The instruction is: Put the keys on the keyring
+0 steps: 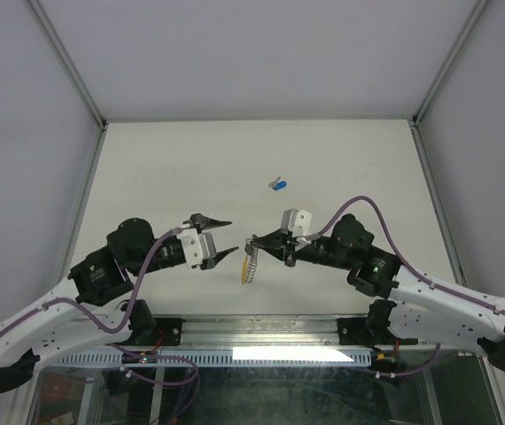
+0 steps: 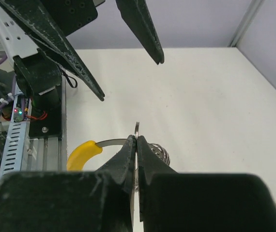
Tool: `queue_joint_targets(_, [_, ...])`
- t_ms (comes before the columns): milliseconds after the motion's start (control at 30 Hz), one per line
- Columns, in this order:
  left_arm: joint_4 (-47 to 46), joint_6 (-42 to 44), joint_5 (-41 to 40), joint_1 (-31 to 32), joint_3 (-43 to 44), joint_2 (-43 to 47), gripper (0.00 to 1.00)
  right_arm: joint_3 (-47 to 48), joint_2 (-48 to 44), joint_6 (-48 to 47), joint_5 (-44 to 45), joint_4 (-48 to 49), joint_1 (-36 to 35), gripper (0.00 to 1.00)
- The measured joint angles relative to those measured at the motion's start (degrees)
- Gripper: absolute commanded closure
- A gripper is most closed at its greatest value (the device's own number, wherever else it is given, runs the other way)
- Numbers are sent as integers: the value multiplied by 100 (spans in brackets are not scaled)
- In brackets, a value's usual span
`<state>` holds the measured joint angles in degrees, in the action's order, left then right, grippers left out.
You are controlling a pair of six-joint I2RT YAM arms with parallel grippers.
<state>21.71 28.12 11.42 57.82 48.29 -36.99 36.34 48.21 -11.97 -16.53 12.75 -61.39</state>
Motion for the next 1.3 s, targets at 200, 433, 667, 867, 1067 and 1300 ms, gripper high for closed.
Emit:
queue_joint_targets(200, [-455,-616,-398,0,-63,-367,43,275,55,4,356,-767,0,100])
queue_joint_targets(433, [-715,-1224,-715,0,-267,-479,33,295,-42,-44,772,-1429,0,100])
queue_joint_targets(667, [-984,-1856,-1008,0,-461,-470,32,280,-267,-122,990,-1912,0,100])
queue_joint_targets(867, [-1246,-2092,-994,0,-796,-435,30,216,-522,-291,1040,-1910,0,100])
queue_joint_targets(1067, [-1314,-2166,-920,0,-990,-409,31,219,-457,-398,1213,-1987,0,100])
queue_joint_targets(1300, [-1753,-2588,-894,0,-999,-796,29,341,98,-179,1685,-1976,0,100])
